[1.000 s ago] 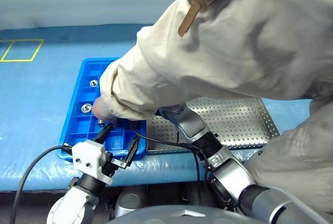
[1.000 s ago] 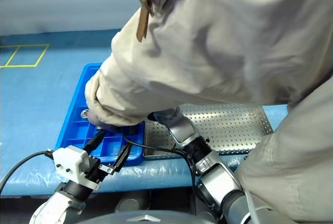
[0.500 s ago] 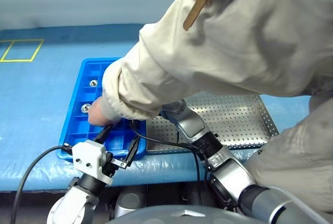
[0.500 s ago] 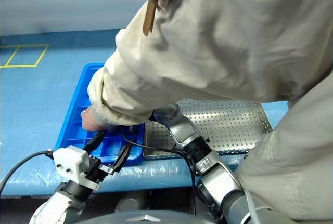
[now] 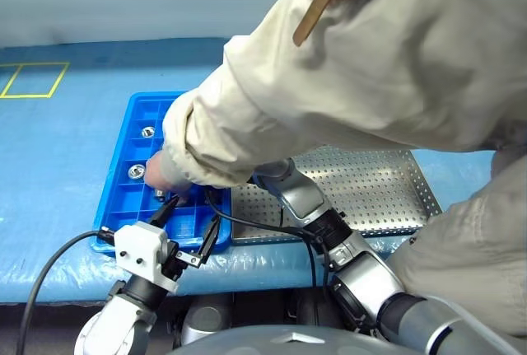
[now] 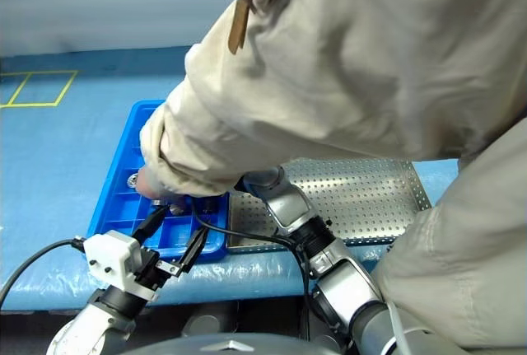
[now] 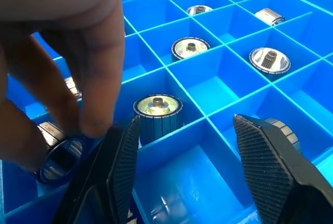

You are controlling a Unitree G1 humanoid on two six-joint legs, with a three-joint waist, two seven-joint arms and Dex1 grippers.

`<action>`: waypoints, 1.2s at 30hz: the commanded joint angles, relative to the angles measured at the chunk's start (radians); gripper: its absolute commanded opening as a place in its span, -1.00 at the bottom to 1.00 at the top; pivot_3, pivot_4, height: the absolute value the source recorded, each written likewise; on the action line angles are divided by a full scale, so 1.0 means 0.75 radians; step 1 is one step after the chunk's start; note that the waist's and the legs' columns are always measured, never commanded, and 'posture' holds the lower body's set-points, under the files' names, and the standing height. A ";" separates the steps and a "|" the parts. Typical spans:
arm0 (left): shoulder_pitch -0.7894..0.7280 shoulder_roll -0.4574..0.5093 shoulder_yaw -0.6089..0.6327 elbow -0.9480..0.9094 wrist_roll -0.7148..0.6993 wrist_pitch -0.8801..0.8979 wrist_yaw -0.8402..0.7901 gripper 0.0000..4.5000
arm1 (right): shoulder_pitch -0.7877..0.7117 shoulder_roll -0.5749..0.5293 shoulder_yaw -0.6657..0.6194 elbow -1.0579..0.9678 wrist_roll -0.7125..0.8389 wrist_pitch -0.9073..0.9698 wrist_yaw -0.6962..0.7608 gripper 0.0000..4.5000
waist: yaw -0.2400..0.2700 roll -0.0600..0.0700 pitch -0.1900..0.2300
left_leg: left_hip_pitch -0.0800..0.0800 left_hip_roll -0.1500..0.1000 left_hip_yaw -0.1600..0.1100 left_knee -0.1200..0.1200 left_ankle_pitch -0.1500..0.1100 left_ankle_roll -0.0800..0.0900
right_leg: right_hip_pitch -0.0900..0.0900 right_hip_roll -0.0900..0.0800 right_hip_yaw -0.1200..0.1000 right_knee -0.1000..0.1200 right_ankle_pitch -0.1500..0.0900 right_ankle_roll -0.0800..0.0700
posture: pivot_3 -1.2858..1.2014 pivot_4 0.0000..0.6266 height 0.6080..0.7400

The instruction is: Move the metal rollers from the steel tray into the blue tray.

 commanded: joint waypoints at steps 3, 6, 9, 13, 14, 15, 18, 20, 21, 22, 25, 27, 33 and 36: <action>-0.004 0.003 -0.003 -0.040 -0.002 -0.010 -0.003 1.00 | 0.018 -0.002 0.006 -0.026 -0.002 0.009 0.001 0.34 | 0.000 0.000 0.000 | 0.000 0.000 0.000 0.000 0.000 0.000 | 0.000 0.000 0.000 0.000 0.000 0.000 | 0.37 -0.52 1.00; -0.005 0.003 -0.003 -0.040 0.000 -0.010 -0.002 1.00 | 0.018 0.000 0.007 -0.026 -0.003 0.008 0.002 0.34 | 0.000 0.000 0.000 | 0.000 0.000 0.000 0.000 0.000 0.000 | 0.000 0.000 0.000 0.000 0.000 0.000 | 0.37 -0.52 1.00; -0.006 0.003 -0.003 -0.040 0.000 -0.011 -0.002 1.00 | 0.018 0.001 0.007 -0.027 -0.005 0.007 0.003 0.34 | 0.000 0.000 0.000 | 0.000 0.000 0.000 0.000 0.000 0.000 | 0.000 0.000 0.000 0.000 0.000 0.000 | 0.37 -0.52 1.00; -0.006 0.002 -0.002 -0.040 -0.003 -0.009 -0.002 1.00 | 0.020 0.003 0.008 -0.027 -0.006 0.009 0.004 0.34 | 0.000 0.000 0.000 | 0.000 0.000 0.000 0.000 0.000 0.000 | 0.000 0.000 0.000 0.000 0.000 0.000 | 0.37 -0.52 1.00; -0.006 0.001 -0.001 -0.040 -0.003 -0.009 -0.001 1.00 | 0.020 0.003 0.008 -0.026 -0.006 0.009 0.004 0.34 | 0.000 0.000 0.000 | 0.000 0.000 0.000 0.000 0.000 0.000 | 0.000 0.000 0.000 0.000 0.000 0.000 | 0.37 -0.52 1.00; -0.006 0.001 -0.001 -0.039 -0.004 -0.008 -0.001 1.00 | 0.021 0.002 0.008 -0.026 -0.006 0.009 0.004 0.34 | 0.000 0.000 0.000 | 0.000 0.000 0.000 0.000 0.000 0.000 | 0.000 0.000 0.000 0.000 0.000 0.000 | 0.37 -0.52 1.00; -0.005 0.000 -0.001 -0.038 -0.004 -0.008 0.000 1.00 | 0.022 0.001 0.007 -0.025 -0.007 0.010 0.004 0.34 | 0.000 0.000 0.000 | 0.000 0.000 0.000 0.000 0.000 0.000 | 0.000 0.000 0.000 0.000 0.000 0.000 | 0.37 -0.52 1.00; -0.004 -0.001 0.000 -0.038 -0.004 -0.007 0.001 1.00 | 0.022 0.001 0.007 -0.025 -0.008 0.010 0.003 0.34 | 0.000 0.000 0.000 | 0.000 0.000 0.000 0.000 0.000 0.000 | 0.000 0.000 0.000 0.000 0.000 0.000 | 0.37 -0.52 1.00; -0.003 -0.001 0.000 -0.039 -0.004 -0.007 0.002 1.00 | 0.022 0.001 0.007 -0.025 -0.008 0.011 0.003 0.34 | 0.000 0.000 0.000 | 0.000 0.000 0.000 0.000 0.000 0.000 | 0.000 0.000 0.000 0.000 0.000 0.000 | 0.37 -0.52 1.00; -0.003 -0.001 0.000 -0.039 -0.004 -0.007 0.002 1.00 | 0.022 0.001 0.007 -0.025 -0.009 0.011 0.003 0.34 | 0.000 0.000 0.000 | 0.000 0.000 0.000 0.000 0.000 0.000 | 0.000 0.000 0.000 0.000 0.000 0.000 | 0.37 -0.52 1.00; -0.001 -0.002 -0.001 -0.039 -0.004 -0.008 0.003 1.00 | 0.022 0.001 0.008 -0.027 -0.010 0.011 0.003 0.34 | 0.001 0.000 0.000 | 0.000 0.000 0.000 0.000 0.000 0.000 | 0.000 0.000 0.000 0.000 0.000 0.000 | 0.37 -0.52 1.00; 0.000 -0.001 -0.001 -0.040 -0.004 -0.008 0.002 1.00 | 0.023 0.001 0.008 -0.028 -0.011 0.012 0.003 0.34 | 0.000 0.000 0.000 | 0.000 0.000 0.000 0.000 0.000 0.000 | 0.000 0.000 0.000 0.000 0.000 0.000 | 0.37 -0.52 1.00; 0.001 -0.002 -0.003 -0.041 -0.003 -0.006 0.004 1.00 | 0.023 0.002 0.008 -0.026 -0.011 0.011 0.005 0.34 | 0.001 0.000 0.000 | 0.000 0.000 0.000 0.000 0.000 0.000 | 0.000 0.000 0.000 0.000 0.000 0.000 | 0.37 -0.52 1.00; 0.003 -0.002 -0.003 -0.042 -0.003 -0.007 0.003 1.00 | 0.025 0.003 0.010 -0.028 -0.011 0.011 0.004 0.34 | 0.001 0.000 0.000 | 0.000 0.000 0.000 0.000 0.000 0.000 | 0.000 0.000 0.000 0.000 0.000 0.000 | 0.37 -0.52 1.00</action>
